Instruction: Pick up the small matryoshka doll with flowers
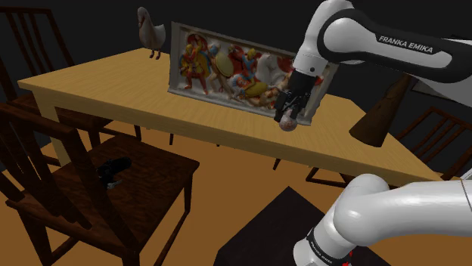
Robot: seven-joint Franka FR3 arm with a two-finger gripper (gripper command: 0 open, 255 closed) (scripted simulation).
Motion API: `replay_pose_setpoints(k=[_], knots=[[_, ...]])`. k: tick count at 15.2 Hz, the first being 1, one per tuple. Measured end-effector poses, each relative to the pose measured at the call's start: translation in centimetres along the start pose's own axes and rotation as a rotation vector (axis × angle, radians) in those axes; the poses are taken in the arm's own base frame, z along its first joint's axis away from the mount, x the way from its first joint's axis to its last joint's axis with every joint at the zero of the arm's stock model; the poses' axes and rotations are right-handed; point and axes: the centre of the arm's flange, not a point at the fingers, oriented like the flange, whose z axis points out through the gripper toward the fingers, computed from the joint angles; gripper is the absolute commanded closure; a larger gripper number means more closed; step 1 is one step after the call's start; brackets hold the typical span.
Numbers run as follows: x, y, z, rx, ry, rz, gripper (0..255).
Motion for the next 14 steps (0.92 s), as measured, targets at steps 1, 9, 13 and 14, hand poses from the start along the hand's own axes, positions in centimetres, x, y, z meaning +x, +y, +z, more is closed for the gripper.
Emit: replay_pose_setpoints(k=[1,9,13,14], knots=[[0.0,0.0,0.0,0.000,0.000,0.000,0],[4.3,8.6,-1.2,0.060,0.002,0.206,0],[5.8,14.0,-1.7,0.094,0.004,0.325,0],[6.1,15.7,-1.6,0.102,0.005,0.354,0]])
